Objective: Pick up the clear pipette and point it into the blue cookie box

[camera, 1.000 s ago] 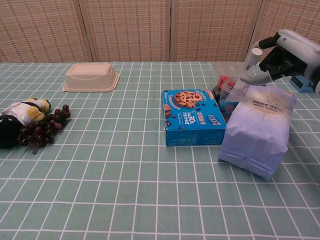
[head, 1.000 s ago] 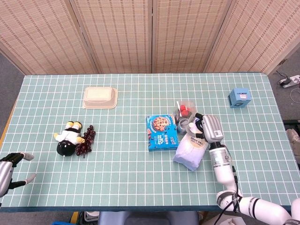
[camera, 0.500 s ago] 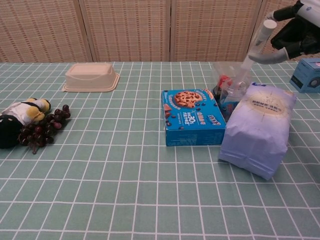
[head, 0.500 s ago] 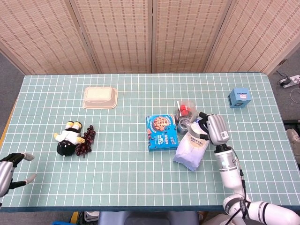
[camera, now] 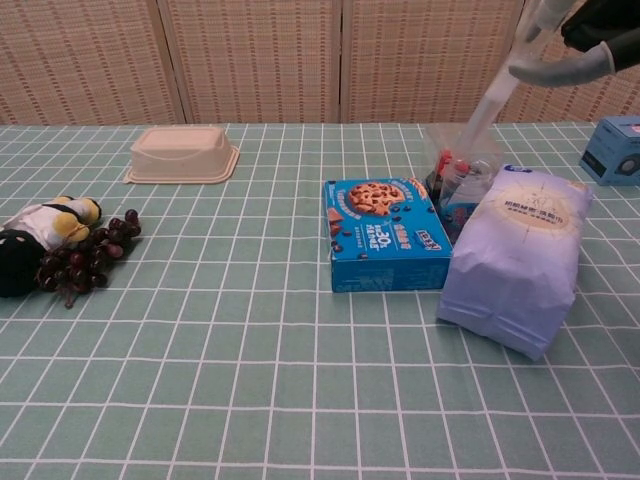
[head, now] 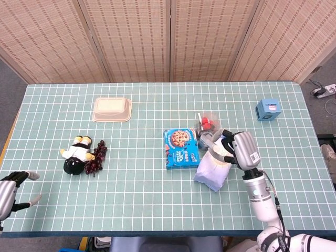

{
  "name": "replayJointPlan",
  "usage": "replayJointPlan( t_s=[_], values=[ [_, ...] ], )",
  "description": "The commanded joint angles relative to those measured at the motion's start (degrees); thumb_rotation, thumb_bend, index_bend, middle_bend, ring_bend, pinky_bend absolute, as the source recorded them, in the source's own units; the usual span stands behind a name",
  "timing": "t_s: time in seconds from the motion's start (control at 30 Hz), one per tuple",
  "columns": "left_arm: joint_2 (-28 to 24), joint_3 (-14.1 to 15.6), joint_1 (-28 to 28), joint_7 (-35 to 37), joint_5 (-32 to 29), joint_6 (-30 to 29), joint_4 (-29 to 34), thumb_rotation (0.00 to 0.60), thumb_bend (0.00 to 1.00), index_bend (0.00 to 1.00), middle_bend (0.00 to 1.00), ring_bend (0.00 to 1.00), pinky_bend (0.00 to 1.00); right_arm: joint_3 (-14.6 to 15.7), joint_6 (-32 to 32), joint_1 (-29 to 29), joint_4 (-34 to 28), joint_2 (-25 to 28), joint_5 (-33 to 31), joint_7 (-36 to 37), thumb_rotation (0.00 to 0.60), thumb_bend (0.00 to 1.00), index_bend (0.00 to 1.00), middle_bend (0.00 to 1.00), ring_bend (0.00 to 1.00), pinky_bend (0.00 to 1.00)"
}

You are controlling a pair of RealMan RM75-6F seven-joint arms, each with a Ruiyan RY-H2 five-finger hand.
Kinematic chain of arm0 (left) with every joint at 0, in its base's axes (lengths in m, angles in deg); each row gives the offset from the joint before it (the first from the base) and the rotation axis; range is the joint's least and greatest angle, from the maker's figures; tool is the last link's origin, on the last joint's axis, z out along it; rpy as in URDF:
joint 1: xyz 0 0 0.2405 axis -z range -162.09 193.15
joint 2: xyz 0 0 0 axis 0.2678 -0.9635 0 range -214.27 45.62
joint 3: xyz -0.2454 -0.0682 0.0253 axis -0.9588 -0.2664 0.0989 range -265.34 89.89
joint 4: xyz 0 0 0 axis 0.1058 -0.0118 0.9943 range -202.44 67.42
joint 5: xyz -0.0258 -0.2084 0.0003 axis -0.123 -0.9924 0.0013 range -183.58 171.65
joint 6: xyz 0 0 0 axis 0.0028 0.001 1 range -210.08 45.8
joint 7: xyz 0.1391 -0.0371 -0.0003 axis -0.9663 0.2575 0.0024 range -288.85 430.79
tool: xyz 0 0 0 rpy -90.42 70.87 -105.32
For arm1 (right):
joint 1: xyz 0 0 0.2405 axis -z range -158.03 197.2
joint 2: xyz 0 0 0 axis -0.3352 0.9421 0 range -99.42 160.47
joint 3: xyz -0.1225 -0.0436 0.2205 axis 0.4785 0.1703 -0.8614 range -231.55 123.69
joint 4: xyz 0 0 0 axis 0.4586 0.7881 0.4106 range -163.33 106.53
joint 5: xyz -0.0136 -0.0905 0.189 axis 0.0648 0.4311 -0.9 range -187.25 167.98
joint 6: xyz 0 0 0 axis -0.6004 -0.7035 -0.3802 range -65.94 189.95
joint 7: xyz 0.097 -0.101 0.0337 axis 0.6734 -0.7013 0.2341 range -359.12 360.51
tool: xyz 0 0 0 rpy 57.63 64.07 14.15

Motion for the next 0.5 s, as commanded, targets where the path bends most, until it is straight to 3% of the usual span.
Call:
replayJointPlan(
  t_s=[0.03,0.17,0.3,0.5],
  values=[
    [0.0,0.0,0.0,0.0,0.0,0.0,0.0,0.6,0.15,0.49,0.43,0.35,0.48,0.7,-0.9,0.7,-3.0,1.7,1.7,0.1,0.6,0.4,0.66,1.0,1.0,1.0],
    [0.0,0.0,0.0,-0.1,0.0,0.0,0.1,0.6,0.15,0.49,0.43,0.35,0.49,1.2,-0.7,1.2,-6.0,3.1,2.5,2.9,0.6,0.4,0.66,1.0,1.0,1.0],
    [-0.1,0.0,0.0,0.1,-0.1,0.0,0.2,0.6,0.15,0.49,0.43,0.35,0.48,1.5,1.3,0.9,-7.3,4.3,2.6,10.5,0.6,0.42,0.67,1.0,1.0,1.0],
    [-0.2,0.0,-0.1,0.6,0.0,-0.2,0.2,0.6,0.15,0.49,0.43,0.35,0.49,1.6,6.5,-0.9,-4.9,5.8,4.0,32.9,0.6,0.47,0.67,1.0,1.0,1.0]
  ],
)
